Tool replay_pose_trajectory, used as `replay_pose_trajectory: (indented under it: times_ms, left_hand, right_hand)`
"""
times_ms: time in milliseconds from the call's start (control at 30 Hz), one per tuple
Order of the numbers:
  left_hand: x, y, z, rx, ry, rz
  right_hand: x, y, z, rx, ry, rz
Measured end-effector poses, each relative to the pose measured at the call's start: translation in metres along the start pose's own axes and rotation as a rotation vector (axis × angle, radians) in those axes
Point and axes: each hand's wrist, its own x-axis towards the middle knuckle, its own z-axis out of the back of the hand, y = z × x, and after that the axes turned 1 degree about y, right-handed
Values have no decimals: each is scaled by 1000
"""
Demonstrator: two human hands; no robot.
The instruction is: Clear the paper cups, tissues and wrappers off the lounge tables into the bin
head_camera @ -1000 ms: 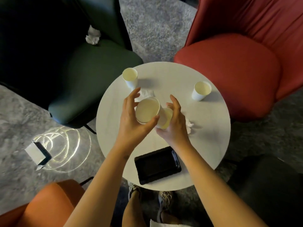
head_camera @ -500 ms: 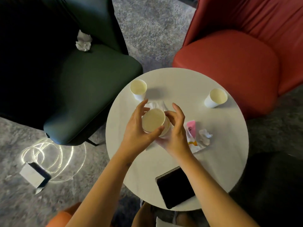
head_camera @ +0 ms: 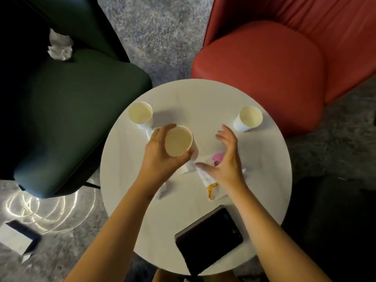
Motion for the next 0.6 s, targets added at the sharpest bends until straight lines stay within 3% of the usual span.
replay_pose_trajectory:
  times_ms: [233,600]
  left_hand:
    - [41,-34,-50,-43,-89,15]
    - [68,-46,-96,-144,-149,103]
  right_hand:
    - [62,-59,66,-253,-348,-151]
    - [102,-111,64,-263,-171,-322]
